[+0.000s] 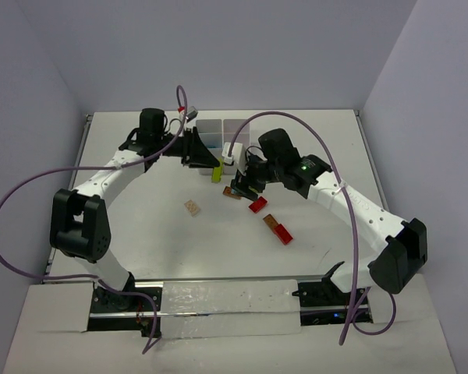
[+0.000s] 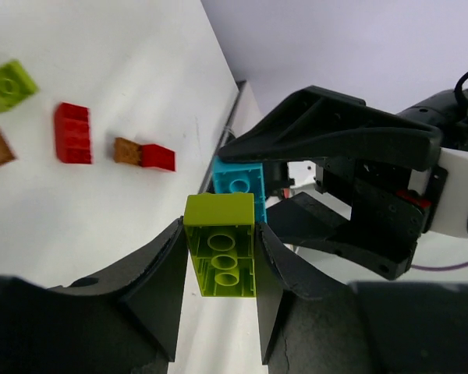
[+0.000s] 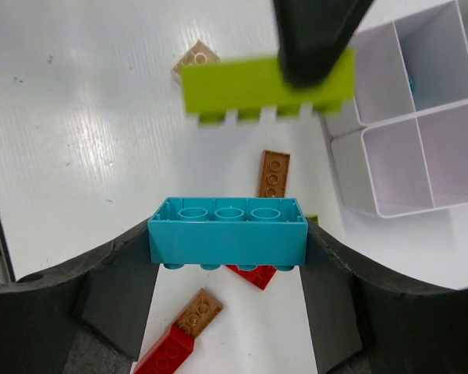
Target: Sort the legos into containers by color
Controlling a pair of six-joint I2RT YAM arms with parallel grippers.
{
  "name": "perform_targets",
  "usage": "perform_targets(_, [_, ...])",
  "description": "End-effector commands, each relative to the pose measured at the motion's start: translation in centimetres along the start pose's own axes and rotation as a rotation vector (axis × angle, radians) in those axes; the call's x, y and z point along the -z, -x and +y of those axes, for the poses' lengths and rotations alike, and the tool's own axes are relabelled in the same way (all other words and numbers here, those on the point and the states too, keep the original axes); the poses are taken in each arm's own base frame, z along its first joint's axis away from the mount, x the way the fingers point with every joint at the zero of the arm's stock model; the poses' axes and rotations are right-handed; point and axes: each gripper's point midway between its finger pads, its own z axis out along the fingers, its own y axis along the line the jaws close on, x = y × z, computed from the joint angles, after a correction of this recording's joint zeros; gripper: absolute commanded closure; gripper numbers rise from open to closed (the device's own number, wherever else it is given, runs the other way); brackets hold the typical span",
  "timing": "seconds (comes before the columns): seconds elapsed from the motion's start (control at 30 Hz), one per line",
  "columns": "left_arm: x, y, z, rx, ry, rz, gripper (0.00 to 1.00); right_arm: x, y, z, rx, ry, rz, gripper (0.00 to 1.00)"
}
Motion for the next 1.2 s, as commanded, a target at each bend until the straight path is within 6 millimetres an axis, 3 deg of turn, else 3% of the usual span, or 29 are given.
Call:
perform_targets(0.0, [1.8, 2.3, -1.6, -0.154, 0.016, -0.069, 1.0, 1.2, -0.3, -0.2, -0.011, -0.025, 0.002, 0.88])
perform_targets(0.13, [3.2, 5.1, 1.1, -0.356, 0.254, -0.204, 1.0, 1.3, -1.2, -0.8, -0.046, -0.047, 0.011, 0.88])
perform_targets(0.17, [4.0, 6.6, 0.2, -0.465, 0.311, -0.292, 1.0, 1.3, -1.4, -1.4, -0.061, -0.066, 0.01, 0.88])
perform_targets(0.23, [6.4, 9.6, 1.4, -0.642, 0.521, -0.491, 1.0, 1.4, -1.7, -2.1, -0.115, -0.096, 0.008, 0.88])
perform_targets(0.43, [9.8, 12.9, 5.4, -0.753, 0.819, -0.721, 1.0, 1.2, -1.7, -3.8, -0.228, -0.15, 0.003, 0.91])
perform_targets(0.53, [10.6, 12.9, 6.7, -0.812, 0.948, -0.782, 1.0, 0.9, -1.4, -4.1, -0.263, -0.157, -0.006, 0.91])
perform_targets(0.6, [9.9, 13.3, 5.5, -0.892, 0.965, -0.839, 1.0, 0.6, -1.3, -4.2, -0.299, -0.16, -0.011, 0.92])
perform_targets(0.63, [9.6, 12.8, 6.1, -0.913, 0.985, -0.83, 1.0, 0.6, -1.4, -4.4, -0.314, -0.161, -0.011, 0.92])
perform_targets(1.0, [7.1, 11.4, 6.4, -1.052, 0.896, -0.854, 1.0, 0.3, -1.2, -5.7, -0.434, -0.206, -0.002, 0.95])
perform_targets(1.17, [5.8, 11.3, 8.5, -0.999, 0.888, -0.838, 1.0, 0.2, -1.7, -6.3, -0.479, -0.216, 0.003, 0.96])
